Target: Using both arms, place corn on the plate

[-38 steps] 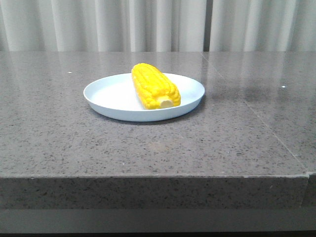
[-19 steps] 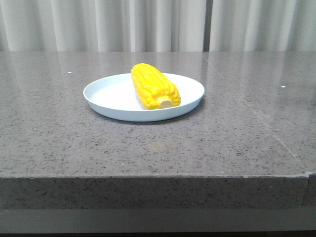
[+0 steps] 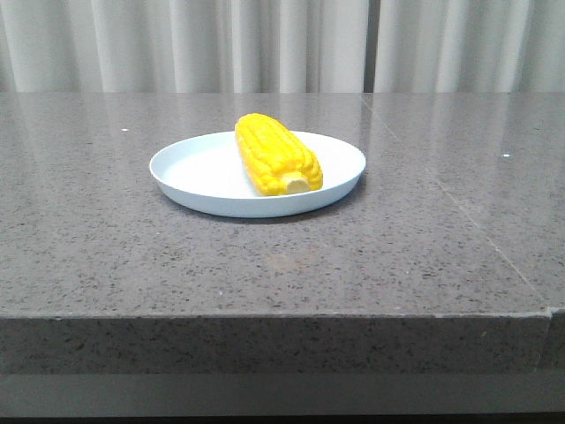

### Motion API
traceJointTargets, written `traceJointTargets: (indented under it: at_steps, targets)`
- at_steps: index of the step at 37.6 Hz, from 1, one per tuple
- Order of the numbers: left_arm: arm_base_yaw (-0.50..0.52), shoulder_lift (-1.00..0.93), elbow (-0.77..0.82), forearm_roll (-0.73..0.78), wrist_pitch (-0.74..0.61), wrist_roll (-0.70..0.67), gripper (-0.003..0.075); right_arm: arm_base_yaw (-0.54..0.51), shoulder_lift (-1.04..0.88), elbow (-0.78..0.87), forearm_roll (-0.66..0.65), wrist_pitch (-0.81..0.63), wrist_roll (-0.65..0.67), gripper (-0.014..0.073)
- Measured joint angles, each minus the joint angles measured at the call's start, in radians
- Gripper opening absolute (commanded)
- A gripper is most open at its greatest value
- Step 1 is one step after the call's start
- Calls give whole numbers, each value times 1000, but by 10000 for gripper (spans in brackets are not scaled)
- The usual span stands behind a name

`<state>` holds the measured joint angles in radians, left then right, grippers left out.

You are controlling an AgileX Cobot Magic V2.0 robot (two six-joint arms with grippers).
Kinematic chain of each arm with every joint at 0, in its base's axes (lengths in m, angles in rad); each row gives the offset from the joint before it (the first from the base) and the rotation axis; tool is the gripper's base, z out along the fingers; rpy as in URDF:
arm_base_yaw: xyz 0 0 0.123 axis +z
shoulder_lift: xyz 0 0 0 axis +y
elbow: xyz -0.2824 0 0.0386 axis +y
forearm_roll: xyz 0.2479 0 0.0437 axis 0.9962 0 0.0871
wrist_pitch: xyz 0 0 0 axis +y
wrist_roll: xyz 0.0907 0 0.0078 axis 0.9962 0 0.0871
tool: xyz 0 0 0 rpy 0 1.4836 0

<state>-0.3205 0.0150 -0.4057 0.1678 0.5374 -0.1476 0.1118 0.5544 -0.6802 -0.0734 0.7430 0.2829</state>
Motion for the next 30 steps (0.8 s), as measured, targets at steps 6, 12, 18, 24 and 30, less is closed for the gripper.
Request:
traceJointTargets:
  at_steps: [6,12,18,24,30]
  targets:
    - [0,0,0,0,0,0,-20,-2,-211,183,-51,-115,0,-71]
    - [0,0,0,0,0,0,-20,-4,-367,277,-62,-158,0,-71]
    - [0,0,0,0,0,0,-20,-4,-424,297,-64,-182,0,-71]
    - [0,0,0,0,0,0,-20,-4,-428,297,-64,-188,0,-71]
    - [0,0,0,0,0,0,-20,-4,-428,297,-66,-188,0,-71]
